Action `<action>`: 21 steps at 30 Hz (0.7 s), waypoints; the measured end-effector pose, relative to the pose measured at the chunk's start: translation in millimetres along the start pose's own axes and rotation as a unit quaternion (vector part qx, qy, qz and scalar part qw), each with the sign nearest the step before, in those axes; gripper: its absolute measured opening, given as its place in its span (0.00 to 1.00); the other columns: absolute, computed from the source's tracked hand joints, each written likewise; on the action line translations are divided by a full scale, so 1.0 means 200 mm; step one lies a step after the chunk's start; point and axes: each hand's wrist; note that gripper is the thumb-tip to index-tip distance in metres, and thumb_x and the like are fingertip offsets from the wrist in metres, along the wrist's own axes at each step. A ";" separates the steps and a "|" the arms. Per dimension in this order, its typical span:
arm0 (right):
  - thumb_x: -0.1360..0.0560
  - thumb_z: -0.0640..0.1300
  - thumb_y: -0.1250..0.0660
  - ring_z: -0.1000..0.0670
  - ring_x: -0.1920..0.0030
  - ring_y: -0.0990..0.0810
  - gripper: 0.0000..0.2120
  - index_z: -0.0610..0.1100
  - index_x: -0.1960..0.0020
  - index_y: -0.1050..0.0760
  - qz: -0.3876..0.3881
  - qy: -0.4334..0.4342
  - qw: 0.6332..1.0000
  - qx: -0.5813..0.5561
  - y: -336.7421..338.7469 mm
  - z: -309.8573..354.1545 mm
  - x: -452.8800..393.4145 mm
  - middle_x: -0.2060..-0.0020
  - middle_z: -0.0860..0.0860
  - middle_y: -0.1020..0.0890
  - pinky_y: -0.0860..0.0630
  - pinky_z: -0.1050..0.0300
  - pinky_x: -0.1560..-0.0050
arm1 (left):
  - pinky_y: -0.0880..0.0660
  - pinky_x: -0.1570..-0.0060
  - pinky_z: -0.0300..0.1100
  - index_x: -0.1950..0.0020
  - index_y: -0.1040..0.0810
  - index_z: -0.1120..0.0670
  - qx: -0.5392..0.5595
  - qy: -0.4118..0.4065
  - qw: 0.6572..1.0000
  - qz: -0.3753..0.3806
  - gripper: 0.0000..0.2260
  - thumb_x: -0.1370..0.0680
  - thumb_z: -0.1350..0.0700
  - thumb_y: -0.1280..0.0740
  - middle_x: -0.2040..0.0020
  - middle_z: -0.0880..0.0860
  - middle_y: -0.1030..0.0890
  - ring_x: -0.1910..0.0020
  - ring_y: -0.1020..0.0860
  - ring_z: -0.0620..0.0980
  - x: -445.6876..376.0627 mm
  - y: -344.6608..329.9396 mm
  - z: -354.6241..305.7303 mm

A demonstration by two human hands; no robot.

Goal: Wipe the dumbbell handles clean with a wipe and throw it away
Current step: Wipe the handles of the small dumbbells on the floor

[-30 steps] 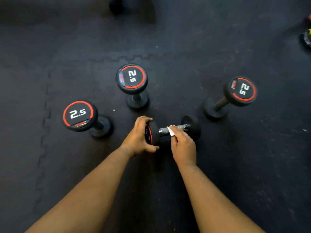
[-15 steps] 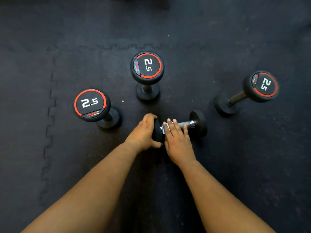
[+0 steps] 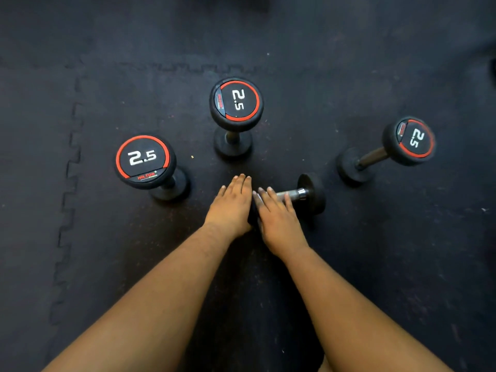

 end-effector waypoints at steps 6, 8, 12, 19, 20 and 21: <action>0.19 0.46 0.41 0.45 0.22 0.40 0.26 0.45 0.21 0.37 -0.001 0.004 1.000 0.014 -0.02 -0.05 -0.05 0.23 0.47 0.33 0.51 0.39 0.21 | 0.47 0.20 0.53 0.17 0.52 0.57 0.017 0.018 1.000 0.002 0.50 0.28 0.49 0.23 0.17 0.56 0.48 0.17 0.51 0.52 -0.02 -0.01 -0.01; 0.19 0.47 0.41 0.45 0.23 0.38 0.25 0.45 0.22 0.35 0.019 0.001 1.000 0.014 -0.02 -0.06 -0.12 0.25 0.47 0.31 0.51 0.40 0.20 | 0.47 0.20 0.53 0.17 0.51 0.57 0.018 0.022 1.000 0.000 0.49 0.28 0.50 0.23 0.17 0.56 0.47 0.17 0.50 0.52 -0.03 -0.01 -0.01; 0.19 0.48 0.43 0.44 0.20 0.43 0.27 0.44 0.21 0.39 -0.021 0.014 0.999 0.020 -0.04 -0.06 0.08 0.22 0.45 0.36 0.47 0.37 0.22 | 0.47 0.20 0.54 0.17 0.51 0.58 0.011 0.026 1.000 0.013 0.52 0.31 0.51 0.21 0.17 0.56 0.48 0.17 0.51 0.53 -0.02 0.00 -0.02; 0.18 0.50 0.43 0.47 0.28 0.32 0.23 0.47 0.24 0.34 0.011 0.004 1.000 0.003 -0.01 -0.07 -0.14 0.32 0.49 0.26 0.50 0.38 0.21 | 0.46 0.20 0.53 0.18 0.50 0.57 0.031 0.028 0.999 0.002 0.51 0.30 0.52 0.21 0.17 0.56 0.46 0.18 0.50 0.52 -0.03 0.00 -0.02; 0.18 0.50 0.42 0.46 0.27 0.32 0.23 0.47 0.23 0.35 0.005 0.011 1.000 0.005 -0.02 -0.08 -0.11 0.30 0.49 0.26 0.50 0.38 0.21 | 0.46 0.20 0.53 0.18 0.50 0.58 0.031 0.027 0.999 0.005 0.52 0.31 0.52 0.20 0.17 0.56 0.47 0.17 0.50 0.53 -0.03 0.00 -0.02; 0.18 0.49 0.42 0.46 0.25 0.34 0.24 0.47 0.22 0.36 -0.007 0.015 1.000 0.016 -0.02 -0.09 -0.06 0.28 0.48 0.28 0.49 0.39 0.21 | 0.47 0.20 0.53 0.18 0.50 0.58 0.030 0.027 0.999 0.012 0.53 0.32 0.52 0.19 0.17 0.57 0.47 0.17 0.50 0.53 -0.03 0.01 -0.02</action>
Point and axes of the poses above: each hand's wrist, its own x-axis away from the middle knuckle, its own y-axis out of the back of the hand, z = x × y
